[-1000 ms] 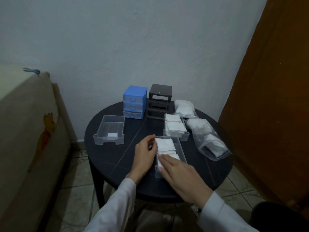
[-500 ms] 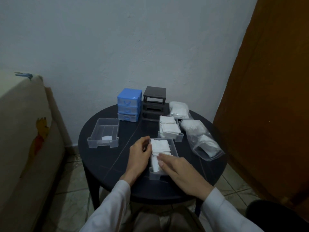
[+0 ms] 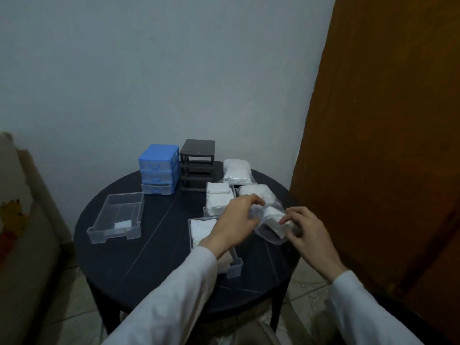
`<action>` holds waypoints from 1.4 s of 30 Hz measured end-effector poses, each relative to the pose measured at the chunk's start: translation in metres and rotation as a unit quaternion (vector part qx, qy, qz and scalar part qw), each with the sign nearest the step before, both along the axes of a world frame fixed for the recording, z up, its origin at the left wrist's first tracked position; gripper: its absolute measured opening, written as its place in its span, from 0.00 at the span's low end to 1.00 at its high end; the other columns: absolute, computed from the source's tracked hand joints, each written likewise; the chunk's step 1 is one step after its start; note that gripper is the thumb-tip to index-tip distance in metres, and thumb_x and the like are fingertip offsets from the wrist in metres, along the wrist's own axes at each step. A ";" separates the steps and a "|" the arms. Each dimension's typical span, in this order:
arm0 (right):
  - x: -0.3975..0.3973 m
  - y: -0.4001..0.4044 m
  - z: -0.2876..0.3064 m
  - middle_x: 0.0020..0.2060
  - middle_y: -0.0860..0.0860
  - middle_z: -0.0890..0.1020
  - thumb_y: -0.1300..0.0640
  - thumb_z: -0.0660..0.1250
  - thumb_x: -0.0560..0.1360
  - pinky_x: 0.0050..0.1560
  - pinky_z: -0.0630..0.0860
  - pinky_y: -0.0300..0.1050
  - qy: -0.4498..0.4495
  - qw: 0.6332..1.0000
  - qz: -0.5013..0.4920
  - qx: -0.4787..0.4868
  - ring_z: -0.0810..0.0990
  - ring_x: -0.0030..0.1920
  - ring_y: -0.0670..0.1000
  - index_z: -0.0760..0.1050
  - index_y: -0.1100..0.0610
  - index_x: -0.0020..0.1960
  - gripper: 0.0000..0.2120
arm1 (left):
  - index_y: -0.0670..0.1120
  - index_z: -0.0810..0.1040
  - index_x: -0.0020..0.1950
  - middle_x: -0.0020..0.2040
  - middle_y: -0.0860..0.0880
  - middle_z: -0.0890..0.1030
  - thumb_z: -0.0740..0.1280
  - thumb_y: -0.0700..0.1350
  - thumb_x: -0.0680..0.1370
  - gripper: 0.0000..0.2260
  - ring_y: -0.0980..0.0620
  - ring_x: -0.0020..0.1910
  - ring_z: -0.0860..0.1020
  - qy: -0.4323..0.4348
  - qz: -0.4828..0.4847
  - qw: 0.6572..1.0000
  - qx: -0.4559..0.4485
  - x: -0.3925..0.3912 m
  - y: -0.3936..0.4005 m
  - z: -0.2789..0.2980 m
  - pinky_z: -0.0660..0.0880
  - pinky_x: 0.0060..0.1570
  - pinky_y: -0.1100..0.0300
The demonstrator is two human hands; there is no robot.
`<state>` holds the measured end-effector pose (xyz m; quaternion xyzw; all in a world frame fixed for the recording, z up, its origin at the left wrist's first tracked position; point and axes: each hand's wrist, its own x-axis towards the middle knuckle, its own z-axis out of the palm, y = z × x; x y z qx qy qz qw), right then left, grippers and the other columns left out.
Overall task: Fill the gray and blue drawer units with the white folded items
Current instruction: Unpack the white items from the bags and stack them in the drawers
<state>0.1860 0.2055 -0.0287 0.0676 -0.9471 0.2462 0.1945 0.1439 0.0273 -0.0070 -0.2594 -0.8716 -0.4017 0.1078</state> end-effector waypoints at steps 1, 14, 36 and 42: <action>-0.002 0.004 -0.002 0.61 0.47 0.72 0.61 0.67 0.73 0.53 0.66 0.32 -0.009 1.000 -0.007 0.001 0.68 0.59 0.42 0.77 0.52 0.50 0.07 | 0.46 0.75 0.60 0.59 0.48 0.78 0.67 0.38 0.74 0.15 0.51 0.57 0.75 -0.002 -0.013 1.000 -0.024 -0.003 0.009 0.002 0.69 0.52 0.65; -0.016 0.029 -0.022 0.45 0.45 0.78 0.69 0.65 0.72 0.51 0.76 0.41 0.003 0.999 -0.007 -0.037 0.77 0.47 0.43 0.77 0.53 0.46 0.11 | 0.49 0.64 0.63 0.59 0.41 0.75 0.60 0.35 0.75 0.18 0.45 0.57 0.75 -0.055 -0.076 0.987 -0.133 -0.031 0.054 -0.014 0.73 0.59 0.48; -0.015 0.028 -0.031 0.52 0.46 0.76 0.61 0.66 0.74 0.48 0.71 0.31 0.042 0.998 -0.016 -0.047 0.74 0.51 0.42 0.75 0.51 0.55 0.11 | 0.48 0.78 0.61 0.59 0.51 0.78 0.65 0.34 0.75 0.17 0.58 0.58 0.75 -0.086 -0.095 0.992 -0.019 -0.040 0.046 -0.030 0.73 0.57 0.65; -0.014 0.029 -0.034 0.60 0.49 0.71 0.53 0.67 0.71 0.61 0.60 0.42 0.026 0.996 -0.031 0.075 0.67 0.62 0.48 0.74 0.50 0.60 0.17 | 0.48 0.75 0.63 0.57 0.50 0.77 0.71 0.33 0.69 0.24 0.58 0.52 0.75 -0.123 -0.087 0.989 -0.011 -0.041 0.046 -0.030 0.73 0.44 0.72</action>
